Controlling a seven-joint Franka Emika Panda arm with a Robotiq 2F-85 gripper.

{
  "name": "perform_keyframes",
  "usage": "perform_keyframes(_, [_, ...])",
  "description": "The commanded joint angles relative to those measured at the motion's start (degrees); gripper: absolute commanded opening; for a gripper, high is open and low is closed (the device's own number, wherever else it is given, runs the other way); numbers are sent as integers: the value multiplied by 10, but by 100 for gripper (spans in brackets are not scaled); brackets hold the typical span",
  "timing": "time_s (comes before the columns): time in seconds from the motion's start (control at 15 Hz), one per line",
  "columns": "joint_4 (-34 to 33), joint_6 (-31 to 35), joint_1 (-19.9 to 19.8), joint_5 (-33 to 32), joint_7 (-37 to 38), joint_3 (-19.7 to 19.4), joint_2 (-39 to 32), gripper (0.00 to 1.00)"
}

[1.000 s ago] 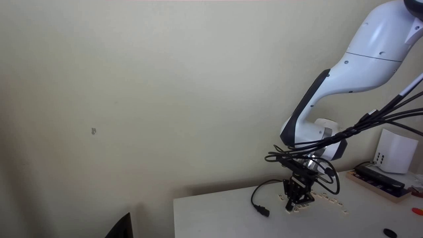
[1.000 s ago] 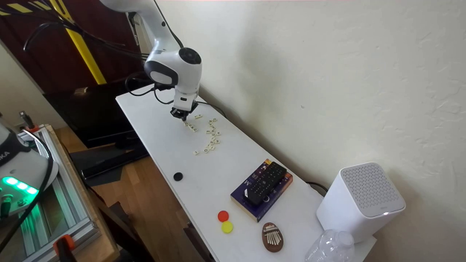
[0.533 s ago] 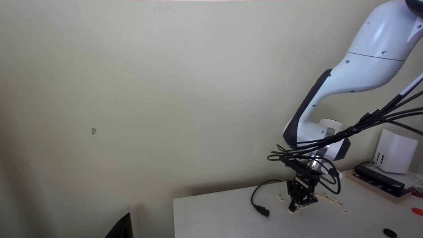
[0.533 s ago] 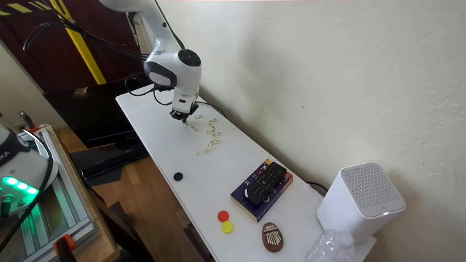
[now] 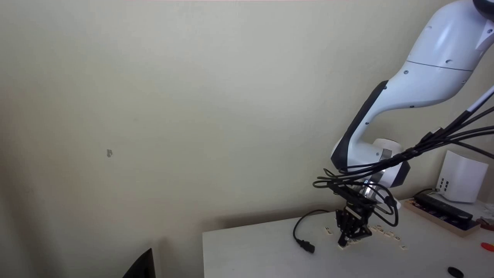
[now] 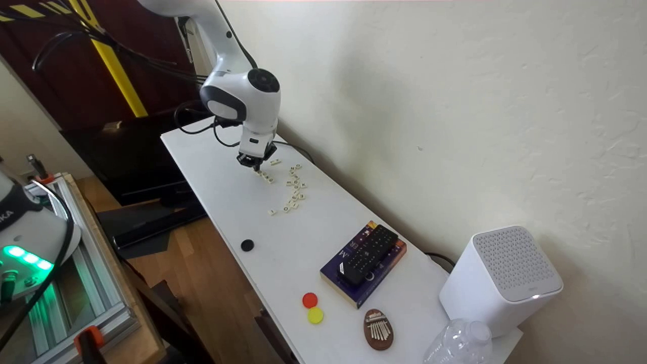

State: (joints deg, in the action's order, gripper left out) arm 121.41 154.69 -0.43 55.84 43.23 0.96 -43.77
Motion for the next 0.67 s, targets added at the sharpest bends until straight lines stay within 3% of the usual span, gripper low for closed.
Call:
perform_keyframes(0.0, [11, 10, 9, 10, -11, -10, -5, 0])
perform_keyframes(0.6, [32, 4, -18, 45, -125, 8, 23, 0])
